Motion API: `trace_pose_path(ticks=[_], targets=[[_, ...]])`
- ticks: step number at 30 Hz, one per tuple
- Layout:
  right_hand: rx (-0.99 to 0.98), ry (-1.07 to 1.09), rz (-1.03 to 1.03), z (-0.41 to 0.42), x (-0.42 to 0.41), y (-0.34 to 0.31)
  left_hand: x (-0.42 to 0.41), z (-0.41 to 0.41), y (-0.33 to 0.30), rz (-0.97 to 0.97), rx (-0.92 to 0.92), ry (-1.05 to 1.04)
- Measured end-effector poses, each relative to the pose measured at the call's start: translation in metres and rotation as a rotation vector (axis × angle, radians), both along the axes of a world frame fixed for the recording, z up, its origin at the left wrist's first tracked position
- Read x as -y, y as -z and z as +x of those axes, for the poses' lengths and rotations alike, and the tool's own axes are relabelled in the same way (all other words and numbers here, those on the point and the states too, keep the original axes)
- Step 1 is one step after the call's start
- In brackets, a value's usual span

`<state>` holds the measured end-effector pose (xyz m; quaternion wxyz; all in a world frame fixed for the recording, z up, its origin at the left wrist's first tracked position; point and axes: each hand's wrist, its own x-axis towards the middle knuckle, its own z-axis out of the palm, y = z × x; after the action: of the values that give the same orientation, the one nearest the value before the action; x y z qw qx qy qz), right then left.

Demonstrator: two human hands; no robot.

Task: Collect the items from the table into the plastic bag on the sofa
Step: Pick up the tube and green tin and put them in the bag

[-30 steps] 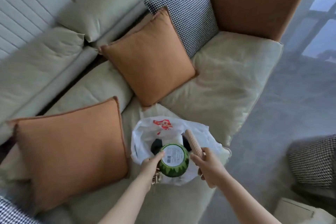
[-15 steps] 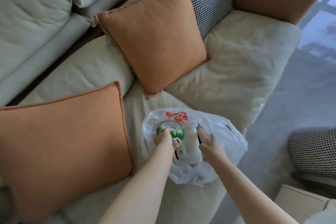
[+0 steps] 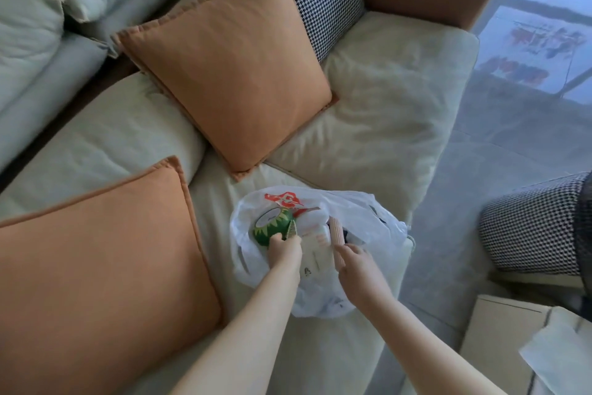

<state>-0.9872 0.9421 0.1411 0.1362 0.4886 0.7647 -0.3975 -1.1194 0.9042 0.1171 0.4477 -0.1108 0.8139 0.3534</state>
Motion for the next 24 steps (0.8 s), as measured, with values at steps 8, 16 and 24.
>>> trace_pose_path(ticks=[8, 16, 24], targets=[[-0.037, -0.008, 0.082, 0.034, 0.003, -0.012, 0.031, 0.028, -0.018, -0.187, -0.241, 0.586], [0.071, 0.143, 0.167, 0.118, 0.009, -0.021, 0.034, 0.094, -0.042, -0.114, -0.290, 0.963], [0.166, 0.373, 0.138, 0.257, 0.048, -0.021, 0.034, 0.220, -0.052, -0.062, -0.340, 1.305]])
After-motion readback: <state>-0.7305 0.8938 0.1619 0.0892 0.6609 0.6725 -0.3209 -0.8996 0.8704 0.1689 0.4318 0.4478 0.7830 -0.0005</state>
